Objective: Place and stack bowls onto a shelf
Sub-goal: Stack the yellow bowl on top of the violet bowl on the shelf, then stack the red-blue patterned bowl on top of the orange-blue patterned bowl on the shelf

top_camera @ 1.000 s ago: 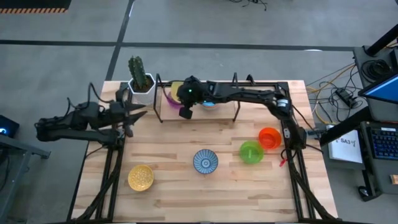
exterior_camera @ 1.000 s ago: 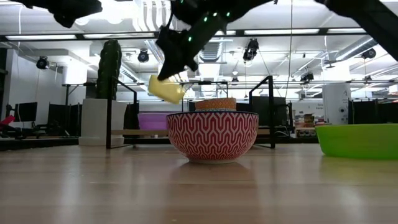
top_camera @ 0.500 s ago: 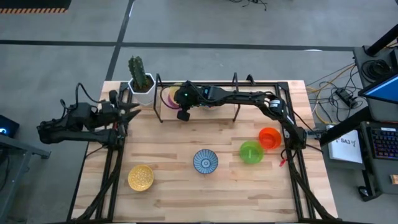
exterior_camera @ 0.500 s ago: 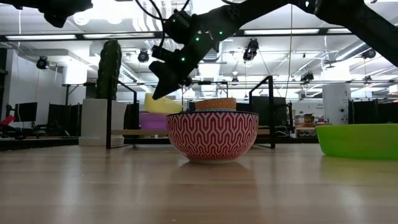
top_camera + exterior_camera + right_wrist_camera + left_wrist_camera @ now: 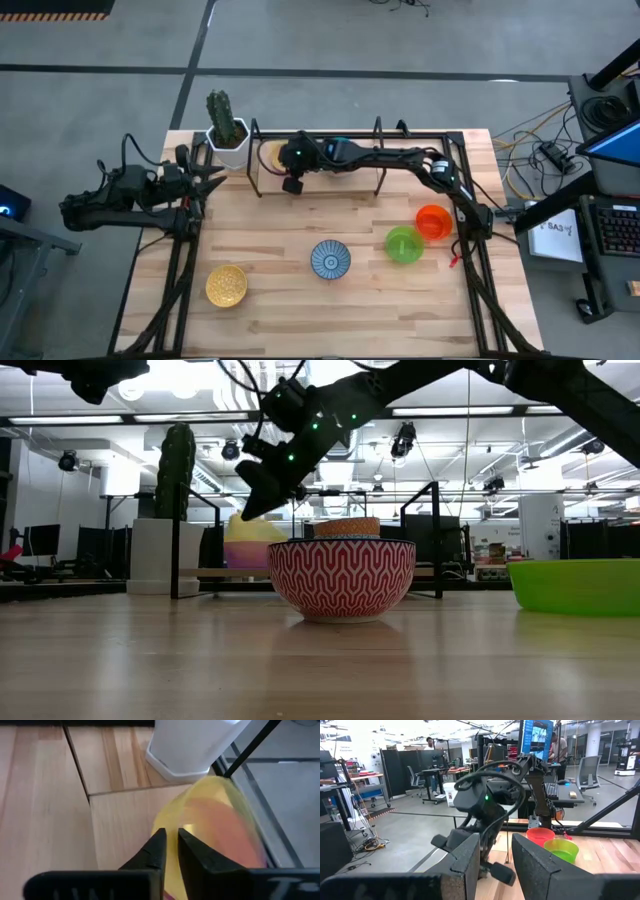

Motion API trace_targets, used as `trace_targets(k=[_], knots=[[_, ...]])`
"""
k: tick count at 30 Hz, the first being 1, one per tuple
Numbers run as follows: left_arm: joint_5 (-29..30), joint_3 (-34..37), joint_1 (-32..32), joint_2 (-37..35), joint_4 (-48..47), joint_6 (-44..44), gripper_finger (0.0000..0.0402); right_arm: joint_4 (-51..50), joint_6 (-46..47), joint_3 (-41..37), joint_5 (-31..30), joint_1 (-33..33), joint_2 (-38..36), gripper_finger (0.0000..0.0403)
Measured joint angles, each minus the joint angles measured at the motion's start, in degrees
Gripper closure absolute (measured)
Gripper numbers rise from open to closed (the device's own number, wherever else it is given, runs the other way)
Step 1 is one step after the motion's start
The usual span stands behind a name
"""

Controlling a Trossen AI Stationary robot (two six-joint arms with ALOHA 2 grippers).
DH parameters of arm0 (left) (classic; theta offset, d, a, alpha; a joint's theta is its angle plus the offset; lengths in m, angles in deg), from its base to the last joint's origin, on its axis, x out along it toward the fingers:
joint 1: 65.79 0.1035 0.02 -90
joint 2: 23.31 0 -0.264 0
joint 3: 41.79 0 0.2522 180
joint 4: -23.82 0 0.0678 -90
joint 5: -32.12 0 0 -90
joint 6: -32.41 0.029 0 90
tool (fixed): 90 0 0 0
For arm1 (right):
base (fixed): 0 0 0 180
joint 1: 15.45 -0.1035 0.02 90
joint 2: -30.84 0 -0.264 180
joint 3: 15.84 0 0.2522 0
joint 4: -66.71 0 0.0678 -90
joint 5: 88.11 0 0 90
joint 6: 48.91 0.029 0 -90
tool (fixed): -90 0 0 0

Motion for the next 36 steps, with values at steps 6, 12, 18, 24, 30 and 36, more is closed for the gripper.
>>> trace_targets(k=[6, 12, 18, 24, 30, 36], knots=[[0.0, 0.0, 0.0, 0.1, 0.0, 0.0, 0.0304, 0.5, 2.3, 0.3, 0.0, 0.0, 0.3, 0.0301], [0.0, 0.1, 0.0, 0.4, -0.2, 0.2, 0.0304, -0.6, 4.7, 0.9, -0.1, -0.8, -0.7, 0.0271], [0.0, 2.2, 0.0, 0.5, -0.2, -0.8, 0.0304, -6.8, 3.7, 0.8, -0.1, -4.9, -4.4, 0.0282], [-4.9, 6.6, 0.0, 1.3, 4.9, -11.0, 0.0304, -10.1, 1.2, -3.3, -0.1, -10.5, -9.0, 0.0305], [-15.7, 16.2, -0.2, 4.2, 26.3, -19.2, 0.0304, -6.8, 0.8, -13.7, 0.0, -14.8, -16.3, 0.0327], [-17.3, 18.7, -0.3, 8.8, 34.7, -28.0, 0.0304, 4.7, 1.7, -28.8, -0.2, -17.6, -26.2, 0.034]])
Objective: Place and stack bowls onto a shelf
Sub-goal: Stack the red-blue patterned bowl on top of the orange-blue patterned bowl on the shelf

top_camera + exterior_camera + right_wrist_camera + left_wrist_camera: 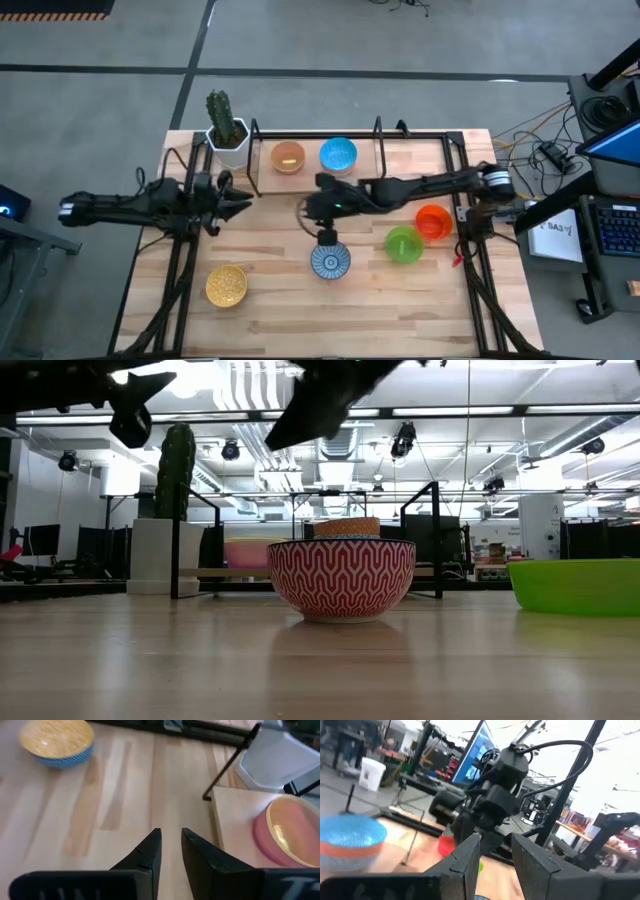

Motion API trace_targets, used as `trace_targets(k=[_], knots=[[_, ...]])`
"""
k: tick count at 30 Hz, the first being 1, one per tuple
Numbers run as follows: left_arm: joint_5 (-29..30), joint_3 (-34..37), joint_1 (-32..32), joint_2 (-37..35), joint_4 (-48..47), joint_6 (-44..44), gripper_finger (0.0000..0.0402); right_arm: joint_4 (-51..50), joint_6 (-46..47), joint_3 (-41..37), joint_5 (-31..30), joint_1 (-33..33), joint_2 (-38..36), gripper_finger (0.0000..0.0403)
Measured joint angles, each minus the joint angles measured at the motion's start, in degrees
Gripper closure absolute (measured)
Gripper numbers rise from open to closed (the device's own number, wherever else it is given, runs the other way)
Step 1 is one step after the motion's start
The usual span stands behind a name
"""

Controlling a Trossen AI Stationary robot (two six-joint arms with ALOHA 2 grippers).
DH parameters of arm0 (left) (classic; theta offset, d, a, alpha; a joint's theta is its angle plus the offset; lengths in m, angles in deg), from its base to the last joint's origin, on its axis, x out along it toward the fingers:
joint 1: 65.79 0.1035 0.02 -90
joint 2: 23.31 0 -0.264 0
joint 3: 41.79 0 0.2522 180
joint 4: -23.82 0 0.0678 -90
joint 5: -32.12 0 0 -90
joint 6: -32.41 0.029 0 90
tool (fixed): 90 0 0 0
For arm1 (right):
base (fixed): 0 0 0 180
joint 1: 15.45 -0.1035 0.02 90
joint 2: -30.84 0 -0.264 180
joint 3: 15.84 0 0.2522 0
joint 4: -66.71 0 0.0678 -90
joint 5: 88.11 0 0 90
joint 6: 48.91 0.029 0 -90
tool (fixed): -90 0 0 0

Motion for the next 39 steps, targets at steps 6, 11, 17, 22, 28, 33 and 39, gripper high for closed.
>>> trace_targets(k=[6, 11, 17, 22, 28, 33, 39], knots=[[-0.6, -2.7, -2.7, 5.4, 0.2, -4.0, 0.0304, 11.9, 0.9, -14.1, 0.2, -2.0, -8.3, 0.0342], [-0.7, -5.9, -5.9, 10.7, 0.2, -3.7, 0.0304, 14.5, 4.6, -20.5, 0.2, -2.2, -13.1, 0.0342], [-0.7, -10.3, -8.5, 18.6, 0.0, -3.4, 0.0304, 15.8, 7.2, -24.7, 0.4, -2.2, -15.9, 0.0342], [-0.7, -14.3, -10.8, 25.8, -4.6, -4.3, 0.0304, 14.9, 8.6, -25.4, 1.9, -2.6, -16.1, 0.0342], [-0.7, -19.9, -12.0, 34.5, -12.8, -5.1, 0.0304, 8.9, 9.7, -23.8, 4.7, -2.8, -16.1, 0.0341], [-0.7, -24.5, -12.0, 40.7, -18.0, -3.4, 0.0304, 4.7, 12.2, -21.3, 4.7, -2.9, -16.0, 0.0313], [-0.1, -28.1, -12.0, 46.0, -20.0, 0.3, 0.0304, 0.4, 17.7, -20.9, 4.7, -3.5, -16.0, 0.0247]])
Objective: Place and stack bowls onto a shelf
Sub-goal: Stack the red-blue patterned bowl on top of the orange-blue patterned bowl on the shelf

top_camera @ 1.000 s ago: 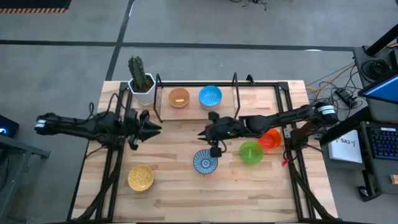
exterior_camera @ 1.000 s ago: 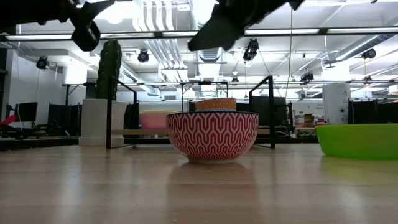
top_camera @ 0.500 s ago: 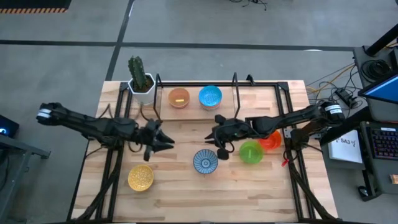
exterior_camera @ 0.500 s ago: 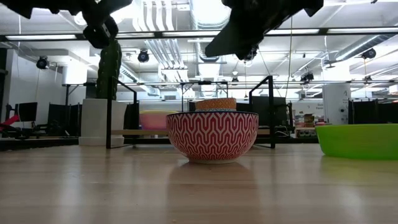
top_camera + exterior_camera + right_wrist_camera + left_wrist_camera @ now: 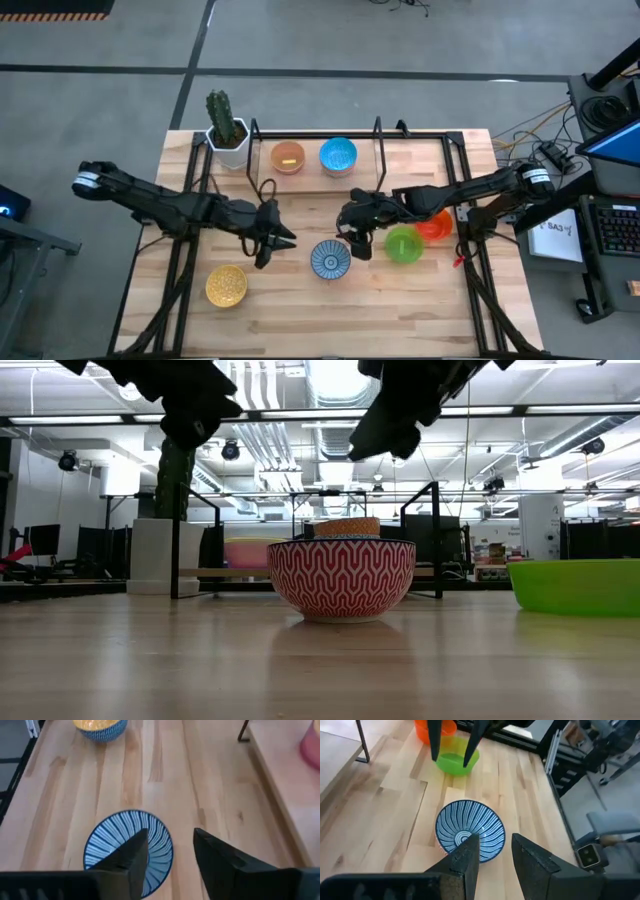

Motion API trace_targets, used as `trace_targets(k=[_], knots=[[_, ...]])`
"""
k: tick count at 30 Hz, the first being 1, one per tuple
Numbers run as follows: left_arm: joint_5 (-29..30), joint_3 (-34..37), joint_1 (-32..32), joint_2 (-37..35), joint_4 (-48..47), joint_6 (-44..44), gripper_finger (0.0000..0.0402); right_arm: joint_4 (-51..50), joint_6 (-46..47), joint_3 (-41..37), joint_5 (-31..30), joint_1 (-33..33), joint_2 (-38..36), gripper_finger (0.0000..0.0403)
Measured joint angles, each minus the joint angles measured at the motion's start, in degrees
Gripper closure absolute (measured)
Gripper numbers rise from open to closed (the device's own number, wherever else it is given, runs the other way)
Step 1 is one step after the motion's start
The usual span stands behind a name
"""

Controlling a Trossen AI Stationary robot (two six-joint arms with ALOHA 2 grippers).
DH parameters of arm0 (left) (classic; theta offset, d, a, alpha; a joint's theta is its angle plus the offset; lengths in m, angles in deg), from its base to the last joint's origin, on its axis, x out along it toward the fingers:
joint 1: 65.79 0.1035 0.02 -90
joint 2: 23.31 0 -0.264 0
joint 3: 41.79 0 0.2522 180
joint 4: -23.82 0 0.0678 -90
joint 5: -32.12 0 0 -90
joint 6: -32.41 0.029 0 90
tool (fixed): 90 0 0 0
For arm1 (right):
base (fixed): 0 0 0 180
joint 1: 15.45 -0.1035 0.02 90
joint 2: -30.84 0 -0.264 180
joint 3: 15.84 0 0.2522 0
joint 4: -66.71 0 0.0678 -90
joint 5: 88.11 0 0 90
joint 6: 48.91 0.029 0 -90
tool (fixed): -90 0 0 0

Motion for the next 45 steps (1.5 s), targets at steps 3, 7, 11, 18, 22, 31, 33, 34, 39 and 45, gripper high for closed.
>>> trace_targets(k=[3, 7, 11, 18, 22, 31, 33, 34, 39, 45], knots=[[0.3, -1.3, 0.0, 2.0, 0.1, 1.9, 0.0304, -0.8, 2.9, -0.5, 0.0, -0.7, 1.5, 0.0228], [2.1, -2.7, 0.0, 3.9, -0.7, 4.2, 0.0304, -0.9, 4.5, -0.6, 0.0, -2.1, 5.5, 0.0223], [3.9, -4.1, 0.0, 5.2, -1.3, 5.9, 0.0304, -1.0, 7.3, -0.2, -0.1, -2.1, 10.0, 0.0223], [4.0, -5.3, 0.0, 6.4, -1.3, 6.9, 0.0304, 0.9, 11.0, 0.0, -0.1, -2.1, 15.4, 0.0227], [4.2, -5.3, 0.0, 6.3, -1.6, 7.6, 0.0304, 1.7, 12.6, 0.0, -0.3, -2.0, 17.5, 0.0252], [9.9, -5.3, 0.0, 6.2, -1.4, 12.1, 0.0304, 1.4, 13.6, 0.0, -0.1, -1.7, 17.0, 0.0383], [10.8, -5.3, 0.0, 6.1, -1.5, 14.0, 0.0304, 1.1, 13.7, 0.2, -0.1, -1.6, 16.8, 0.0386], [11.2, -5.3, 0.0, 6.0, -1.5, 15.1, 0.0304, 0.7, 13.8, 0.5, 0.0, -1.5, 16.5, 0.0386], [15.5, -5.3, 0.0, 3.8, -1.8, 22.8, 0.0304, -5.5, 13.9, 4.8, 4.0, 0.2, 15.3, 0.0388], [17.6, -5.3, 0.1, -1.9, -2.1, 30.2, 0.0304, -19.0, 11.0, 16.2, 4.9, 4.6, 14.4, 0.0388]])
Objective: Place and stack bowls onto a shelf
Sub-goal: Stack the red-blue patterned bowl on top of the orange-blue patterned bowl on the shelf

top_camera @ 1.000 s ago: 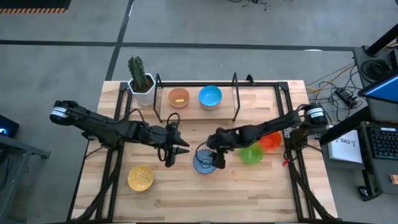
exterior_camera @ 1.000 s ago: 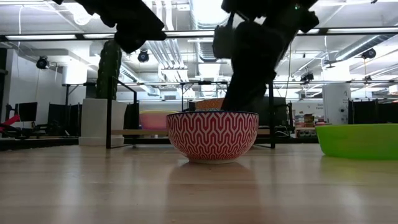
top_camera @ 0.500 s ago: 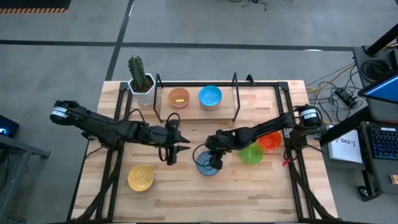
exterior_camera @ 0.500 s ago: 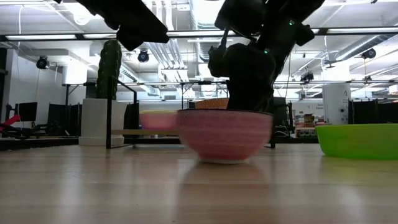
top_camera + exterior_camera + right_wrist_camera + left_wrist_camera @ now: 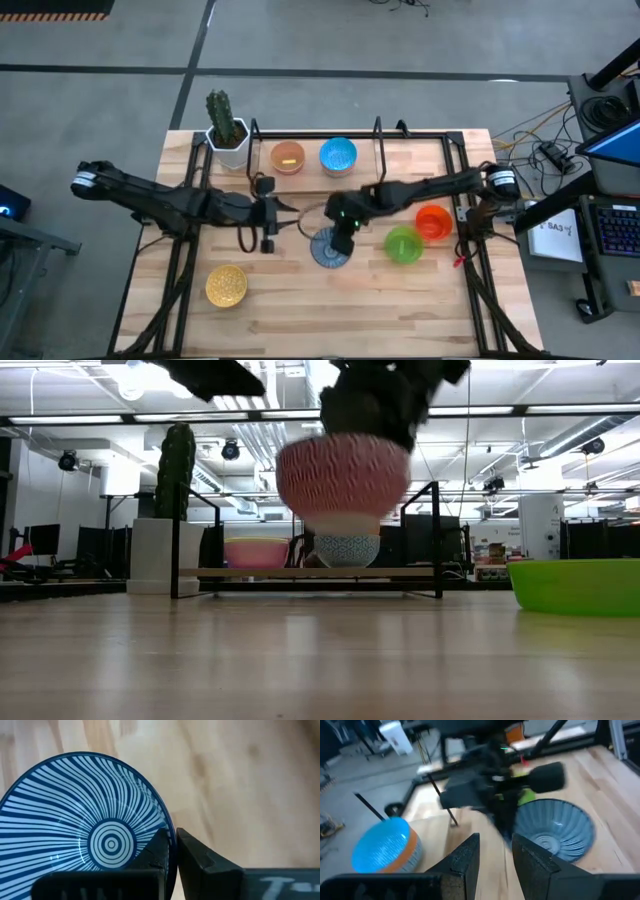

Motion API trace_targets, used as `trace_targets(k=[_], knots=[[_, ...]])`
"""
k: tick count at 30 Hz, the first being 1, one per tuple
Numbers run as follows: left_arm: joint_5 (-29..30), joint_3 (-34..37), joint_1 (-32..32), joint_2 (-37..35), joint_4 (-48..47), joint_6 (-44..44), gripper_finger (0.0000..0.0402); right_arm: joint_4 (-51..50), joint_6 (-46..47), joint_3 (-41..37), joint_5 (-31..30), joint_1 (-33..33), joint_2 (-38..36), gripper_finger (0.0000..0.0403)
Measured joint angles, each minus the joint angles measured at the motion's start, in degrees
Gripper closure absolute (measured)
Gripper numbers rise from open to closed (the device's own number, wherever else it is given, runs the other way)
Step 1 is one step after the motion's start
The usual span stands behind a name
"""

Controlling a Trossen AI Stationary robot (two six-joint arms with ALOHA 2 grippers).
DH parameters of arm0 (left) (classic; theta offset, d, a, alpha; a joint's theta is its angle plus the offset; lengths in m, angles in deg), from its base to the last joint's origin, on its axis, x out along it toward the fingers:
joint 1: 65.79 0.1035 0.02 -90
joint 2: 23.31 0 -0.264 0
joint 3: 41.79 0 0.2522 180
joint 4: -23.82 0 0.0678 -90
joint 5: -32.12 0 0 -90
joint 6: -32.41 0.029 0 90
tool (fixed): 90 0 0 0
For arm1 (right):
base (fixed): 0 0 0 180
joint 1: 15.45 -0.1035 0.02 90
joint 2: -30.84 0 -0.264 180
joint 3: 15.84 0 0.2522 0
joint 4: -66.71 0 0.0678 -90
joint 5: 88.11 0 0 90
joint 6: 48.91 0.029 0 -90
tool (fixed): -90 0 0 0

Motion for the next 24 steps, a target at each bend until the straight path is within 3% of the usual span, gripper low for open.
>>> trace_targets(k=[5, 11, 18, 24], knots=[[0.0, 0.2, 0.0, -4.5, -2.0, 0.8, 0.0304, -8.9, -4.3, 10.4, 0.0, 6.6, -0.2, 0.0389], [0.0, 2.5, 0.0, -7.9, -2.4, -0.7, 0.0304, -12.7, -7.7, 18.2, -0.1, 18.1, -0.2, 0.0389], [0.0, 4.1, 0.0, -9.2, -2.3, -4.5, 0.0304, -13.0, -7.5, 18.4, 0.0, 32.2, 0.6, 0.0389], [0.0, 4.1, 0.0, -8.5, -1.9, -6.1, 0.0304, -14.7, -9.9, 16.1, 1.1, 35.7, 1.4, 0.039]])
